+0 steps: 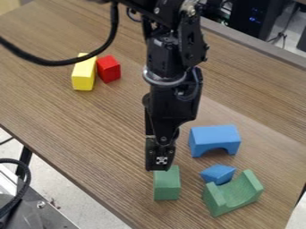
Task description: Put the green cube on top of the red cube
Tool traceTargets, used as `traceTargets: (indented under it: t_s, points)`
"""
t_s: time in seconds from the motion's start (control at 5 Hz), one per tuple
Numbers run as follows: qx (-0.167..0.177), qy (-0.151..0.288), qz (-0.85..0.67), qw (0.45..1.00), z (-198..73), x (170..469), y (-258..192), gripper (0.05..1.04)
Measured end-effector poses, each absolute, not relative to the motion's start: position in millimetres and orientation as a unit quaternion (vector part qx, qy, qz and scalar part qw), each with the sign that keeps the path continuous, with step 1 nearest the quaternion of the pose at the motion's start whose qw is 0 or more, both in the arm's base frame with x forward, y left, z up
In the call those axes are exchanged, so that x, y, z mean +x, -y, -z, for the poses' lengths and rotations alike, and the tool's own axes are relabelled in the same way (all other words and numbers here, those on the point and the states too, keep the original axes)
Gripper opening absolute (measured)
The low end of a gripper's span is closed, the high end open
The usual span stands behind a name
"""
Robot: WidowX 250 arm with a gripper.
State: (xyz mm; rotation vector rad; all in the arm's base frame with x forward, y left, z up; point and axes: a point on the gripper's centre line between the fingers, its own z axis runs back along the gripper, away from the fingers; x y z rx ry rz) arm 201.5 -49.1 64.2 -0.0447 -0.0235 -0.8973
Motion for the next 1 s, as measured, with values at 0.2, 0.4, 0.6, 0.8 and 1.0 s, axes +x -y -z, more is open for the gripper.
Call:
traceTargets:
  t_s: [0.2, 0.4, 0.6, 0.8, 1.0]
  points:
    - [-0.032, -0.003, 0.431, 0.902, -65, 195, 51, 1.000]
    - [-0.041, -0.007, 0.441, 0.896, -70, 188, 58, 1.000]
    - [-0.047, -0.029, 0.449, 0.892, -67, 178, 59, 1.000]
    - [-0.046, -0.033, 0.450, 0.891, -61, 171, 60, 1.000]
    - [-0.041, -0.026, 0.442, 0.896, -57, 171, 59, 1.000]
